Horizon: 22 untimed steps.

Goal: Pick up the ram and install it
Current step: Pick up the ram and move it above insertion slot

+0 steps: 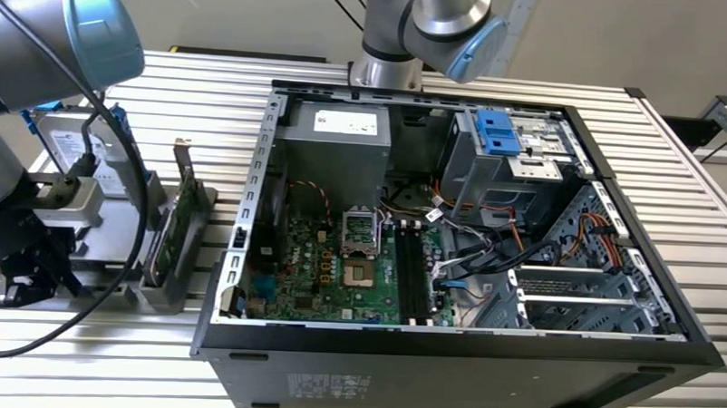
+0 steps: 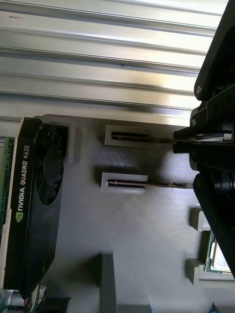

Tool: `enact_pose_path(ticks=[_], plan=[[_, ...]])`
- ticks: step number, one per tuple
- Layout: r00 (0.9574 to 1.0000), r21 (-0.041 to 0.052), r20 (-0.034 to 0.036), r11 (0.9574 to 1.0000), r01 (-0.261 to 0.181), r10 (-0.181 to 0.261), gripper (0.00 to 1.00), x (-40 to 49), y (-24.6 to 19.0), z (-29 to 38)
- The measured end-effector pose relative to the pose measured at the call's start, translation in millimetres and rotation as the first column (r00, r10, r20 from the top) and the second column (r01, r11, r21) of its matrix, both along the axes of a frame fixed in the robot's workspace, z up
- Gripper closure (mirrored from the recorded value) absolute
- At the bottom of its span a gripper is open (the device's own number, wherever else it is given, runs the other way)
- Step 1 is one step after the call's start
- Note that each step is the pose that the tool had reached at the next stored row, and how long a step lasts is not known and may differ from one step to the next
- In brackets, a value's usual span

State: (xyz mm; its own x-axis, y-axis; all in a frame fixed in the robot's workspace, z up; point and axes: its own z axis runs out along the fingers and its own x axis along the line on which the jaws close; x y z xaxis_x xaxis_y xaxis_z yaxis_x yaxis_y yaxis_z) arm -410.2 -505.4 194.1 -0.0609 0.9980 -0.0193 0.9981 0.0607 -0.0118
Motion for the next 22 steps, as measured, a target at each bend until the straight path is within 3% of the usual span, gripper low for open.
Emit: enact_pose_path(ticks=[13,22], plan=[[1.0000,0.0001,0.0001,1.0000,0.000,0.000,1.00,0.0,0.0,16.8],[1.0000,0.0001,0.0001,1.0000,0.000,0.000,1.00,0.0,0.0,22.2]])
